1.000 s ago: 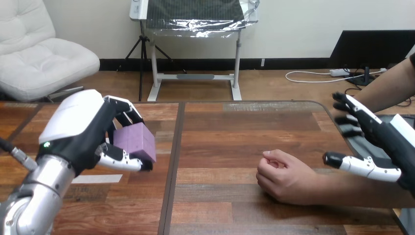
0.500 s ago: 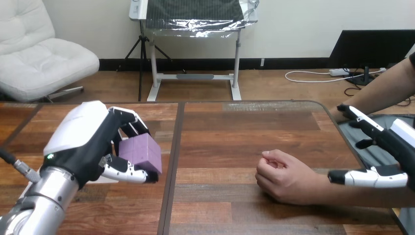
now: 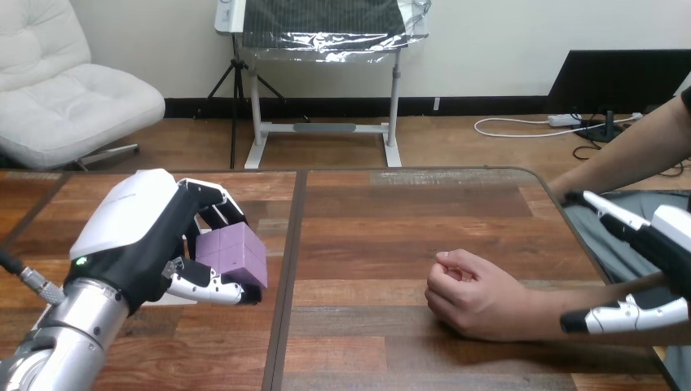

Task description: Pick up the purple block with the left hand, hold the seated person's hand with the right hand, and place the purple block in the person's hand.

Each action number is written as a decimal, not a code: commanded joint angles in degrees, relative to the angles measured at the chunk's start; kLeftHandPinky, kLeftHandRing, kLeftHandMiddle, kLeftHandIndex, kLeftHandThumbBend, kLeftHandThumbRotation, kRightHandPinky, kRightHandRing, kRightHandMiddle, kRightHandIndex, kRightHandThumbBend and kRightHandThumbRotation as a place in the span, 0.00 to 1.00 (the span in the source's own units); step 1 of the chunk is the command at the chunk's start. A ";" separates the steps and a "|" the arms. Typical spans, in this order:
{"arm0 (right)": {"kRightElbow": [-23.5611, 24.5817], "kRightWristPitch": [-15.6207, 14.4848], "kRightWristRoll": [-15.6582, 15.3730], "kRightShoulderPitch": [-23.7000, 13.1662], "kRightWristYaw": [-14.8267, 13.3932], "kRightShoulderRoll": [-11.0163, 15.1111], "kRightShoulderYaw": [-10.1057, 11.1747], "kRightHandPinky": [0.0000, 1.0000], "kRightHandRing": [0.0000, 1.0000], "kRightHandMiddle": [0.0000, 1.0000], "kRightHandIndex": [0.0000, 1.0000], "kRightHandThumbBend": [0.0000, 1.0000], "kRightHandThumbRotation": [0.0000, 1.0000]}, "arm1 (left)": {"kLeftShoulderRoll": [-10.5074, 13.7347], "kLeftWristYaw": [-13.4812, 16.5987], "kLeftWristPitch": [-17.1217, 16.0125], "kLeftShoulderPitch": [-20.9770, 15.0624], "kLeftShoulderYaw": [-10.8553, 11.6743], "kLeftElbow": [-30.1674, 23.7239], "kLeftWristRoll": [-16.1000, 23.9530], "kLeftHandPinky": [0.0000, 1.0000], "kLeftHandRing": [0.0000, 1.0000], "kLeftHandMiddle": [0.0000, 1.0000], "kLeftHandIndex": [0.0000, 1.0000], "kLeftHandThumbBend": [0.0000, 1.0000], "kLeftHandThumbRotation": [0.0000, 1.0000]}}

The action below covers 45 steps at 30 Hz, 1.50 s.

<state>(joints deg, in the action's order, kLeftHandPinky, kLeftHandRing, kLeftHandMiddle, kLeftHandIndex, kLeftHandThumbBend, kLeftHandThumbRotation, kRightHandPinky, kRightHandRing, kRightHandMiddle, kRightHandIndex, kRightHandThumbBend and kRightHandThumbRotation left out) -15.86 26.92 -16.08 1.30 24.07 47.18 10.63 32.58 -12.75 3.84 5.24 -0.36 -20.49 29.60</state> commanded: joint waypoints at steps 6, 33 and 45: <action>-0.40 0.91 -2.53 -4.89 -0.30 3.49 -1.92 1.00 0.97 0.97 0.98 1.00 0.40 | -0.45 0.82 -0.84 -1.96 1.67 -0.59 -0.70 0.28 0.35 0.42 0.46 0.73 0.00; -3.32 1.81 -11.65 -6.82 -2.25 5.50 -5.82 0.99 0.93 0.93 0.94 1.00 0.37 | -0.64 0.71 -1.05 -1.12 1.33 0.94 -0.63 0.28 0.34 0.42 0.46 0.73 0.00; -5.33 3.13 -14.61 -7.77 -4.86 4.56 -8.45 0.95 0.91 0.92 0.92 1.00 0.30 | -0.70 0.43 -0.71 -1.30 1.35 0.58 -0.68 0.28 0.34 0.42 0.46 0.73 0.00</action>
<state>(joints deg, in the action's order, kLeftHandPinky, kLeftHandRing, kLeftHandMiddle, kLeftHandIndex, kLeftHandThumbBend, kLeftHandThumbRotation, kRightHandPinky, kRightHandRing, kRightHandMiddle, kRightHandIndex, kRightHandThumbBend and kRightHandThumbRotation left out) -19.46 29.62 -29.54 -2.76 20.99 50.48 3.96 32.28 -12.76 3.42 5.97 -0.19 -19.51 29.55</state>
